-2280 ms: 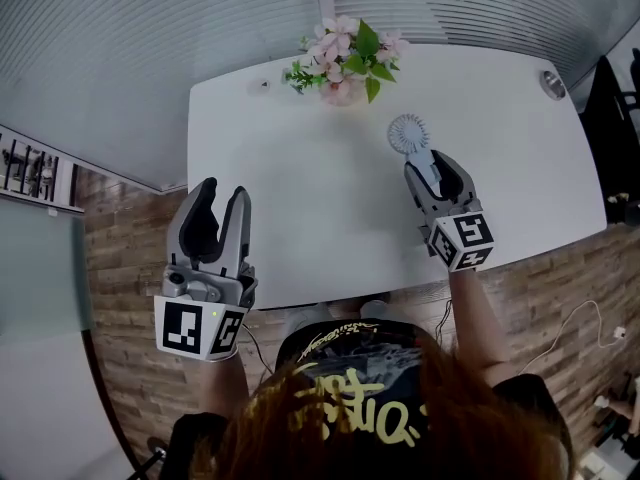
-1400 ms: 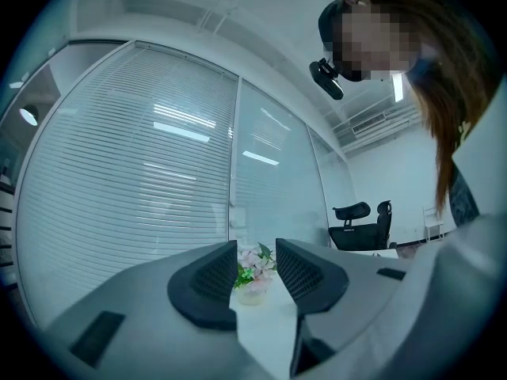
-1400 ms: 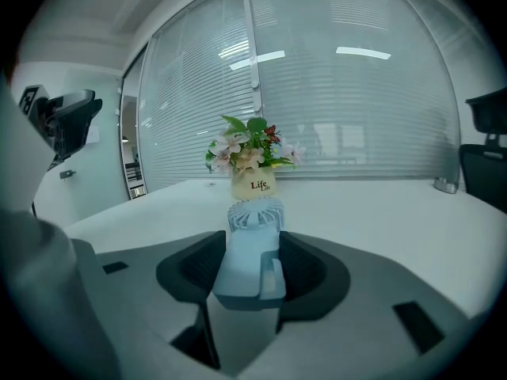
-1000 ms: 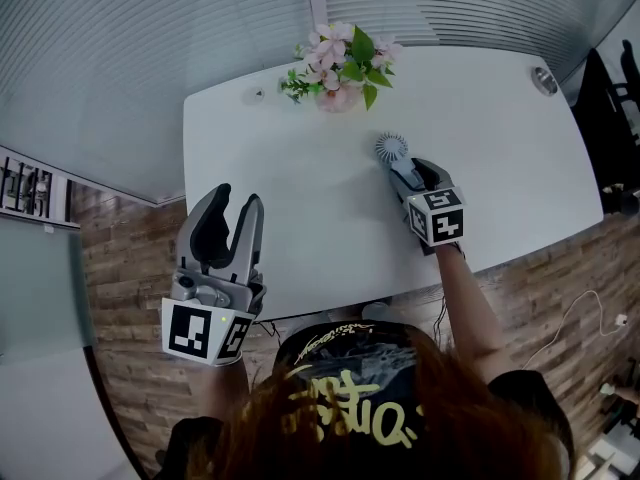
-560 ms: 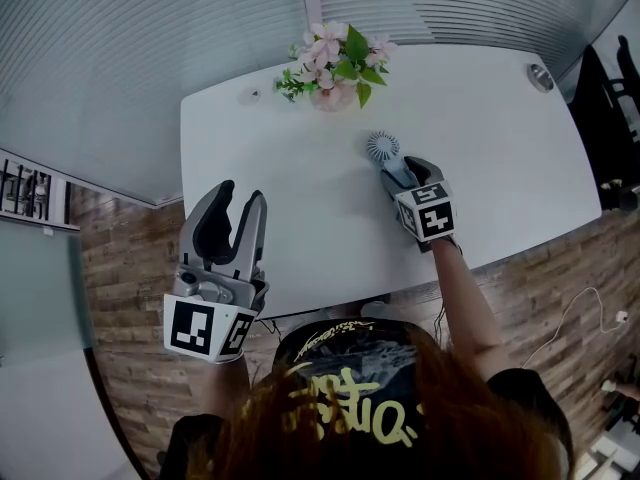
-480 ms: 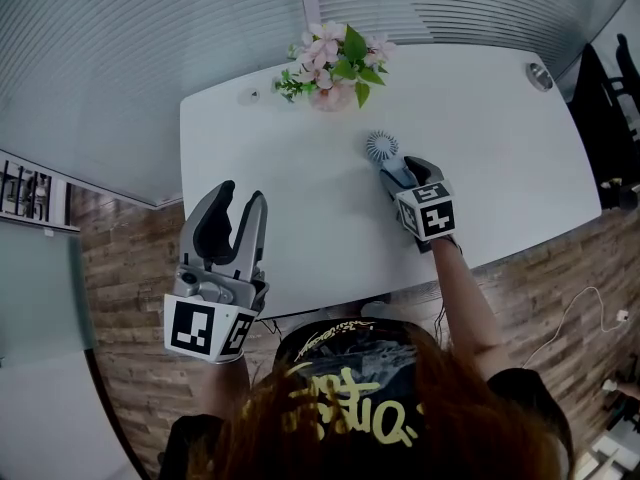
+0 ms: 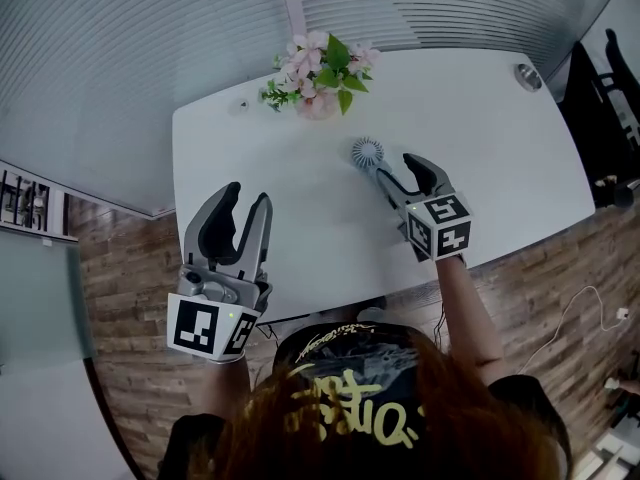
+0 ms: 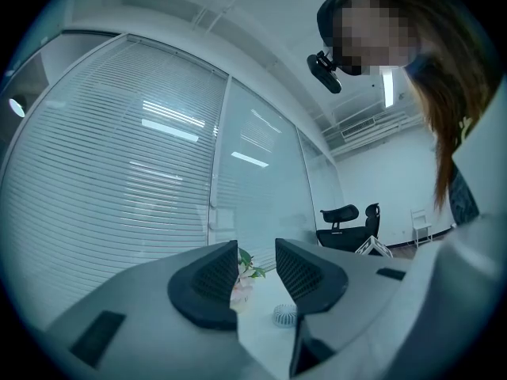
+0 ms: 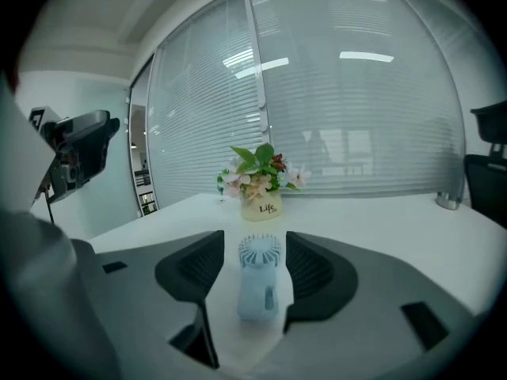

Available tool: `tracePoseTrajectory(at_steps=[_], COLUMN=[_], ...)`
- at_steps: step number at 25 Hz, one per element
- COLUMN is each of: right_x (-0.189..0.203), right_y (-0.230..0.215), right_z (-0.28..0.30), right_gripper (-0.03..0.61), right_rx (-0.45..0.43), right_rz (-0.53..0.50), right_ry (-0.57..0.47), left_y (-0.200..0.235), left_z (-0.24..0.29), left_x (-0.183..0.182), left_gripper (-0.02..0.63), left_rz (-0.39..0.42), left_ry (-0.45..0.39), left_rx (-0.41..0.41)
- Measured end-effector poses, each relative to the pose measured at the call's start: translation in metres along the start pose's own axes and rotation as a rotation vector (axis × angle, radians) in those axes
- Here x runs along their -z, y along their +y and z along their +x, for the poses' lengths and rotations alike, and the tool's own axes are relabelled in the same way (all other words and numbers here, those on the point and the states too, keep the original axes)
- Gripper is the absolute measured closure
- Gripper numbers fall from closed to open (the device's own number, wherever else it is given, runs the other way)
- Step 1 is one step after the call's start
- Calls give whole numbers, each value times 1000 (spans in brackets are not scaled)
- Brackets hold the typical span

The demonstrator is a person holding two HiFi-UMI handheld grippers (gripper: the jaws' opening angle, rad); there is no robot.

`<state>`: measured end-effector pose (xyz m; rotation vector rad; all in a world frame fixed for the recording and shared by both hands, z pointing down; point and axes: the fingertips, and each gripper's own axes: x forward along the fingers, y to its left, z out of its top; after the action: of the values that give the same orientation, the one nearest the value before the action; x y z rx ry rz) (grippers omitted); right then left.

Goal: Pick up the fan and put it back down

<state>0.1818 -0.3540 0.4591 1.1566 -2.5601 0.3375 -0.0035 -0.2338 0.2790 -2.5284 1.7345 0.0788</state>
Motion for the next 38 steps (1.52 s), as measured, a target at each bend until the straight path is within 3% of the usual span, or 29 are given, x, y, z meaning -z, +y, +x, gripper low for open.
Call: tracePoseTrajectory(at_steps=[15, 21, 29, 35, 38], right_x=[-101, -119, -124, -126, -124], right_y=[21, 23, 25, 23, 20], right_z=[-96, -132, -158, -169, -173], right_gripper=[351, 351, 356, 508, 551], right_rx=[-116, -154, -196, -186, -173], right_rz=[-119, -124, -134, -139, -153], right_ry=[-355, -448, -499, -526, -527], left_y=[-52, -72, -90, -95, -96], left_z=[22, 21, 20, 20, 21], left_x=[-11, -16, -20, -23, -23], left_gripper=[476, 476, 479, 555, 596], left_rz=[3, 1, 0, 12, 14], left_ry=[-30, -41, -54, -53, -51], left_rx=[9, -6, -16, -29, -40])
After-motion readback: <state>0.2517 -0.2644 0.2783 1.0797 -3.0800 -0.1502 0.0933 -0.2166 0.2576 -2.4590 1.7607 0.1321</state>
